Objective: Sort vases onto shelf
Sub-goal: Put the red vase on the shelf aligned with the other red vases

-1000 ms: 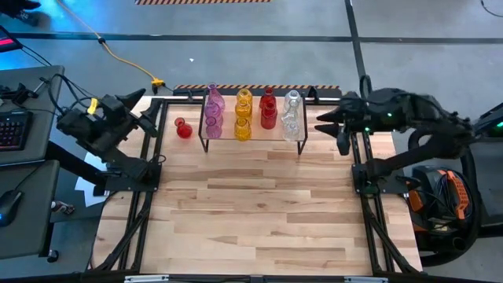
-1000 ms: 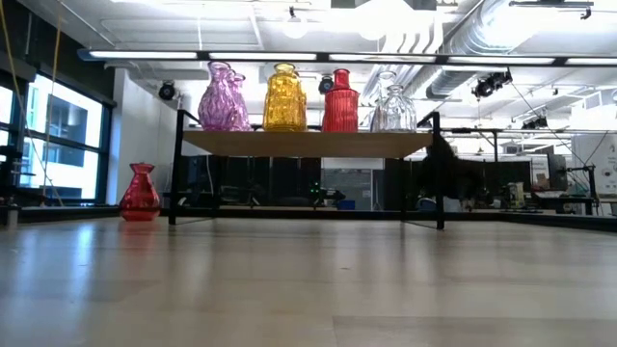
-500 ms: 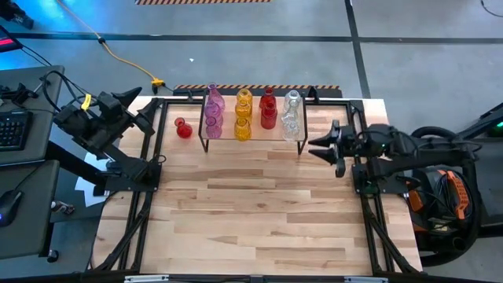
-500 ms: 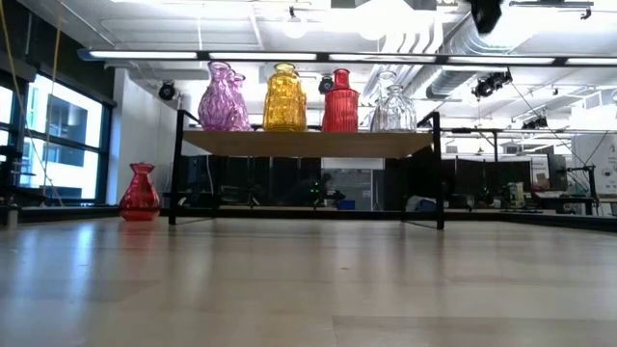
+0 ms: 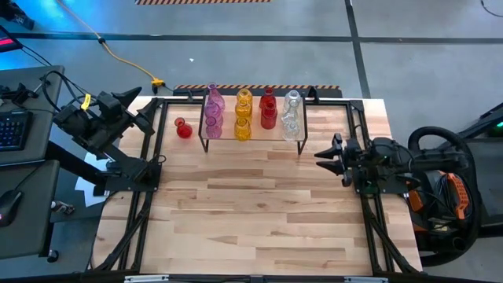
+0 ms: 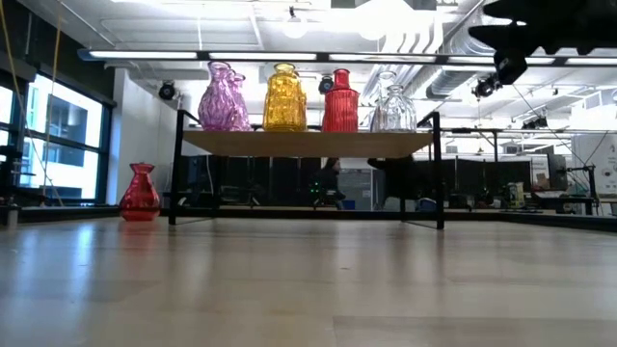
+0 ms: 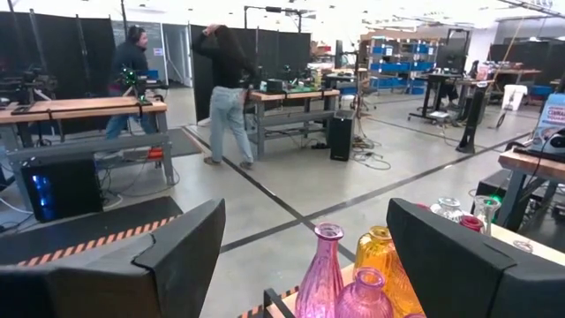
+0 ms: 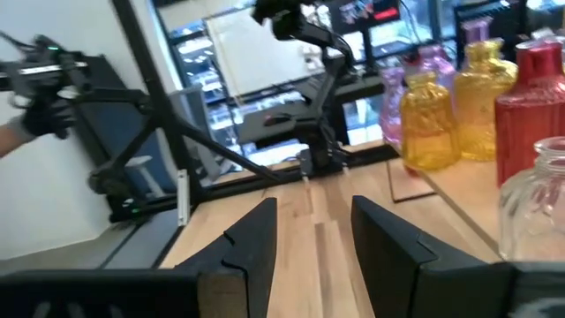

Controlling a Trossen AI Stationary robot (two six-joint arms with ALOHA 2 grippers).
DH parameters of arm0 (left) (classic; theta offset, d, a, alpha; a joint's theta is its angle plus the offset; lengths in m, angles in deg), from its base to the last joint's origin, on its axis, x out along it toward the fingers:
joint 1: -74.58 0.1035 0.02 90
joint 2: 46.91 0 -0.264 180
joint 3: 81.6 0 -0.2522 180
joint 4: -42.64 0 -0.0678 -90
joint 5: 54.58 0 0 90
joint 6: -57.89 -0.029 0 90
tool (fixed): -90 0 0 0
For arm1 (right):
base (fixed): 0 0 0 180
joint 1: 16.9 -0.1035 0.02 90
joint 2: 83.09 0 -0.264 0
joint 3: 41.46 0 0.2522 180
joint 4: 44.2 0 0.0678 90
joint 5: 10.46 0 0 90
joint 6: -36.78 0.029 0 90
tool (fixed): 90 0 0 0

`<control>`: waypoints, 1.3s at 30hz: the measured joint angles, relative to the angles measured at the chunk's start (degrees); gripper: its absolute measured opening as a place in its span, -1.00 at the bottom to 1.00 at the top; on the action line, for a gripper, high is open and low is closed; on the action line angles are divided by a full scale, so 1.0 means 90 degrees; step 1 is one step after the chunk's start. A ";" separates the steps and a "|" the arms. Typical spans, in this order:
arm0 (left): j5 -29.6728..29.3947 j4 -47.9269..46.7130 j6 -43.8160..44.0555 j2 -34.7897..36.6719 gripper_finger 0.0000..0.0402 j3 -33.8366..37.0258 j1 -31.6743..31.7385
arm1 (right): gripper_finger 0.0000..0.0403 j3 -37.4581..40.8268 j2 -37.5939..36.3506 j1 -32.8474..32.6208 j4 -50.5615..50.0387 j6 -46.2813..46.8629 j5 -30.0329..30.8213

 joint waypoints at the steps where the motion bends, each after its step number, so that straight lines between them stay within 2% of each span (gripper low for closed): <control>1: 0.0000 0.0000 0.0000 0.0000 0.53 0.0000 0.0000 | -0.36 0.0082 -0.0148 0.0000 0.0009 -0.0046 -0.0064; 9: 0.0002 0.0002 0.0475 0.0000 0.53 0.0000 0.0000 | -0.36 0.0762 -0.1164 0.0000 0.0012 -0.0192 -0.0433; 17: 0.0002 -0.0004 0.0508 0.0000 0.53 0.0000 0.0000 | -0.36 0.1289 -0.1811 0.0000 0.0007 -0.0042 -0.0573; 28: 0.0004 -0.0021 0.0559 0.0000 0.53 0.0000 0.0000 | -0.36 0.1668 -0.1902 -0.0002 0.0066 0.0073 -0.0734; 39: 0.0003 -0.0207 0.0558 0.0000 0.53 0.0000 0.0000 | -0.36 0.1666 -0.1902 -0.0002 0.0059 0.0345 -0.0603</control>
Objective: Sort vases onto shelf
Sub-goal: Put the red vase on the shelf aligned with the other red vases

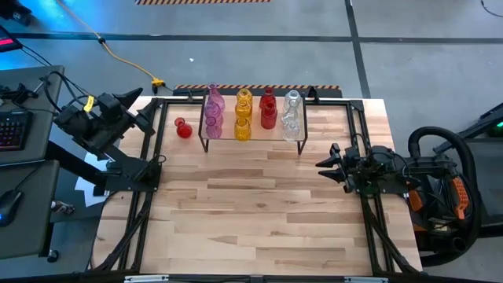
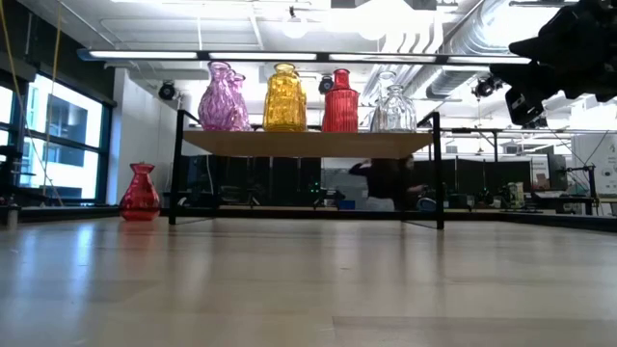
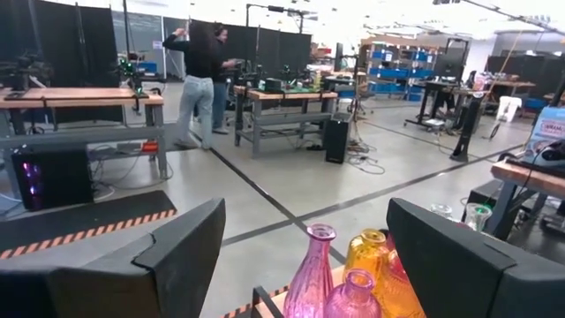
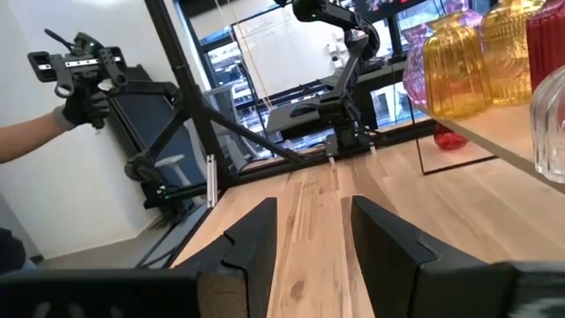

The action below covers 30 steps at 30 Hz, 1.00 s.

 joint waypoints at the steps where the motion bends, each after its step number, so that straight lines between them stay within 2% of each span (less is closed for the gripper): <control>1: 0.0002 -0.0044 -0.0002 -0.0002 0.53 0.0000 0.0000 | -0.36 0.0000 0.0000 0.0000 -0.0008 0.0000 0.0000; 12: 0.0002 -0.0126 0.0103 -0.0002 0.53 0.0000 0.0000 | -0.36 0.0000 0.0000 0.0000 -0.0059 0.0004 0.0002; 30: -0.0001 -0.0124 -0.0375 -0.0002 0.53 0.0000 0.0000 | -0.36 0.0002 0.0000 0.0000 -0.0059 0.0004 0.0005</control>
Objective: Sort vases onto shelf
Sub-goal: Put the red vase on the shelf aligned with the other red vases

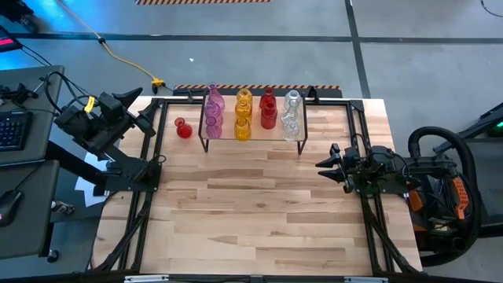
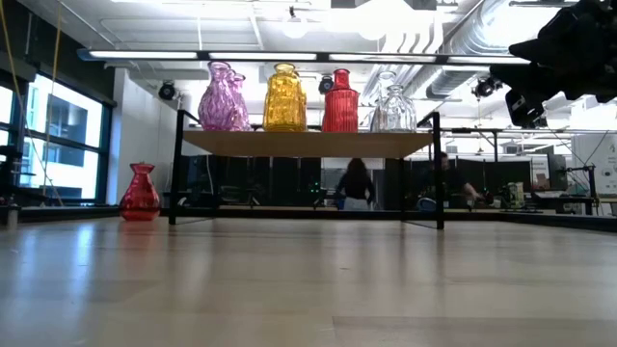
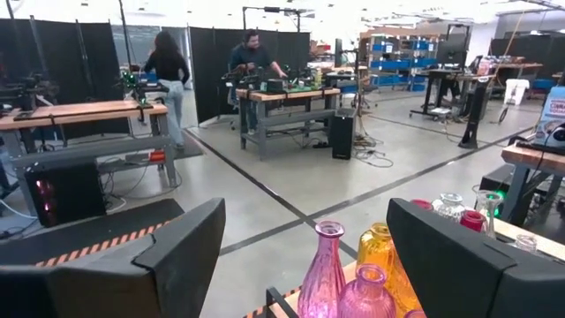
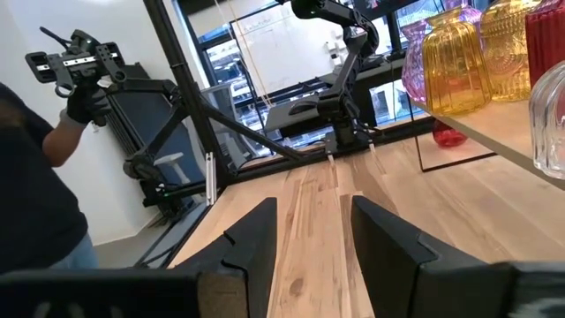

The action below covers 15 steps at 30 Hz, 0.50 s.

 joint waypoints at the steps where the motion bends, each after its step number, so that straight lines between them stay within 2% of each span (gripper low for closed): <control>1: 0.0002 0.0000 -0.0001 0.0002 0.53 0.0000 0.0000 | -0.36 0.0000 0.0000 0.0000 0.0000 0.0000 0.0002; 15: 0.0000 -0.0030 -0.0360 0.0002 0.53 -0.0167 0.0224 | -0.36 0.0000 0.0000 0.0000 0.0000 0.0000 0.0002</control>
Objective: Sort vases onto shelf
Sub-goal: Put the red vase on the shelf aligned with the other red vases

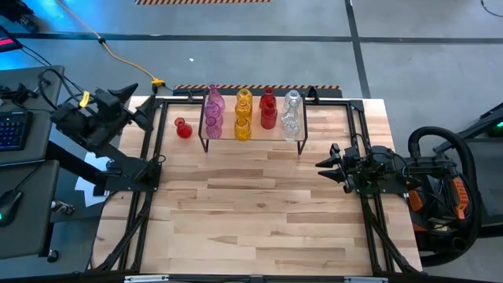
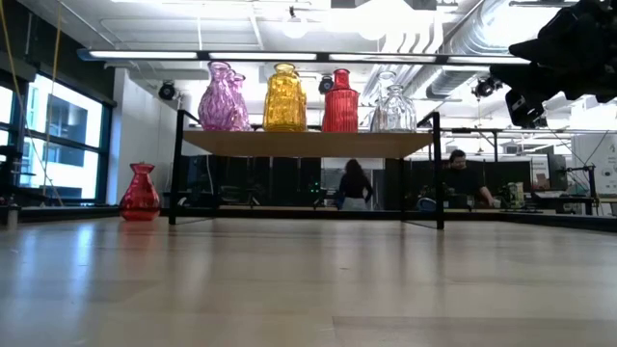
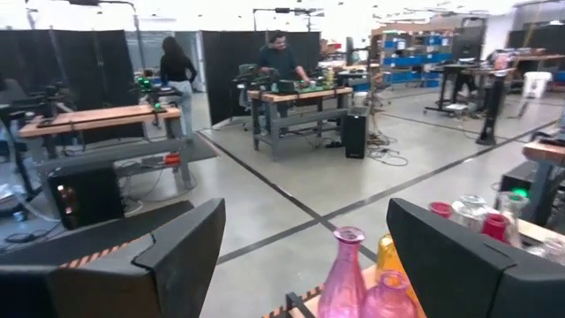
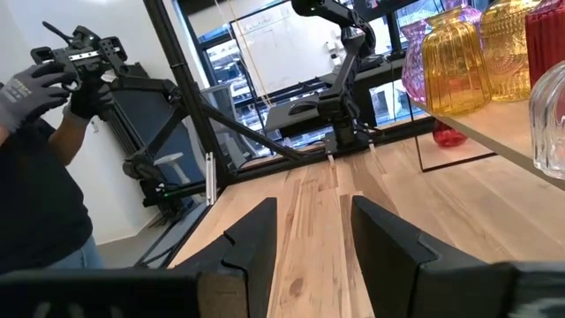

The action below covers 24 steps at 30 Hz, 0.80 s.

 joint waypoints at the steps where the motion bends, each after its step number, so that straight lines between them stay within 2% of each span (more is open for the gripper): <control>1: 0.0000 -0.0011 -0.0036 0.0000 0.53 -0.0040 0.0067 | -0.36 0.0000 0.0001 -0.0001 0.0000 0.0000 0.0000; 16: 0.0028 -0.0169 -0.0475 0.0027 0.53 -0.0518 0.1275 | -0.36 0.0001 0.0002 -0.0002 -0.0001 -0.0001 0.0000; 21: 0.0470 -0.0204 -0.0521 -0.0002 0.53 -0.0518 0.1340 | -0.36 0.0002 0.0002 -0.0002 -0.0001 0.0000 0.0000; 24: 0.0958 -0.0316 -0.0159 -0.0110 0.53 -0.0518 0.1337 | -0.36 0.0002 0.0002 -0.0002 0.0000 0.0000 0.0000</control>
